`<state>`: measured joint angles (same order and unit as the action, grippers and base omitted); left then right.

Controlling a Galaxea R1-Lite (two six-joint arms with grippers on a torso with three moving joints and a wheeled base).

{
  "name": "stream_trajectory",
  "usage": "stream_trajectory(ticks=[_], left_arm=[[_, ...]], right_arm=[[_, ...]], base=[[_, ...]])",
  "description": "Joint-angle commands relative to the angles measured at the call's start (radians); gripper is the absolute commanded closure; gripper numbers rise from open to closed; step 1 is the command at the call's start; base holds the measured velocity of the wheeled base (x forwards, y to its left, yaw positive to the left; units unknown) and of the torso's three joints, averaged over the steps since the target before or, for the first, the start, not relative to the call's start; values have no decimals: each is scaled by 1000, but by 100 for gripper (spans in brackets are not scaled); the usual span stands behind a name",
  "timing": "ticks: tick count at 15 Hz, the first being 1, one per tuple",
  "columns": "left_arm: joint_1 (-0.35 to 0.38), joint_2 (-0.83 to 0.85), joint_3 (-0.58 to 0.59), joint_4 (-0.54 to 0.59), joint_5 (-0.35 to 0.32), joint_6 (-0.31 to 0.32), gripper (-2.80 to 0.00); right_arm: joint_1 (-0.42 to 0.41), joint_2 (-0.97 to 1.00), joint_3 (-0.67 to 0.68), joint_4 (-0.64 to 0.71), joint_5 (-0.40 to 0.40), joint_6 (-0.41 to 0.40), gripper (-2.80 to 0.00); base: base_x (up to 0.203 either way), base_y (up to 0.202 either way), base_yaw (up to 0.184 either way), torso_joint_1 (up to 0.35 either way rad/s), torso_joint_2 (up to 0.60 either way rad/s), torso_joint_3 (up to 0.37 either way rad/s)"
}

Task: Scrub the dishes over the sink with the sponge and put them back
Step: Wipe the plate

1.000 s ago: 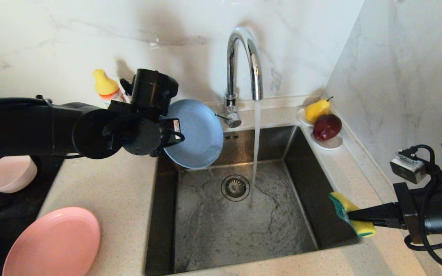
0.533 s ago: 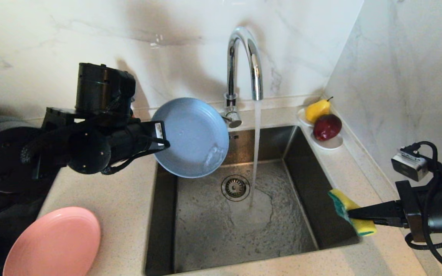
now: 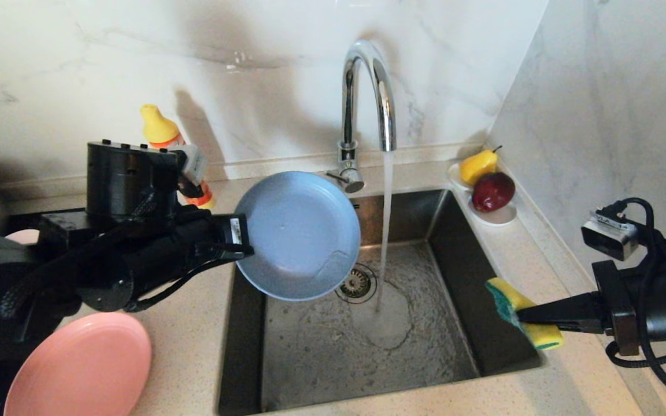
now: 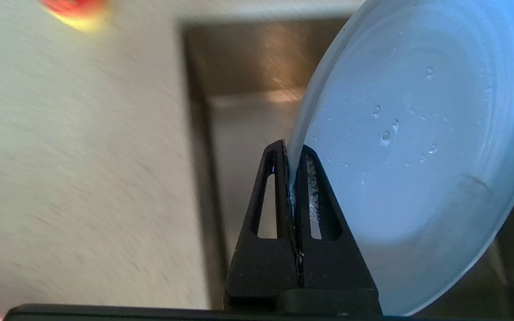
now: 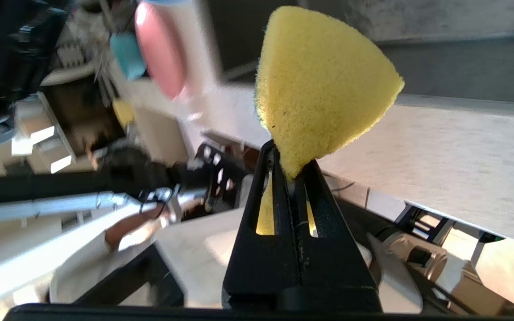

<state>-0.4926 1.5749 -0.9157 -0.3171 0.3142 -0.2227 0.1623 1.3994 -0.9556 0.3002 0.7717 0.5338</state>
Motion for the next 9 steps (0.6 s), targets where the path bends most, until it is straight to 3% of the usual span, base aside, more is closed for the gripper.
stream_trajectory(ticks=[1, 5, 7, 9], left_arm=[[-1, -100, 89, -2, -82, 3, 0], [-7, -209, 202, -2, -220, 37, 0], [-16, -219, 246, -15, -244, 70, 0], [-31, -212, 294, -106, -245, 82, 0]], right_arm=[[70, -3, -72, 41, 4, 4, 0], [230, 23, -273, 161, -5, 3, 0], [298, 72, -380, 205, -11, 3, 0], [372, 151, -491, 254, -38, 2, 0]], base=[[0, 0, 0, 0, 0, 0], [0, 0, 0, 0, 0, 0], [0, 0, 0, 0, 0, 0], [0, 0, 0, 0, 0, 0]])
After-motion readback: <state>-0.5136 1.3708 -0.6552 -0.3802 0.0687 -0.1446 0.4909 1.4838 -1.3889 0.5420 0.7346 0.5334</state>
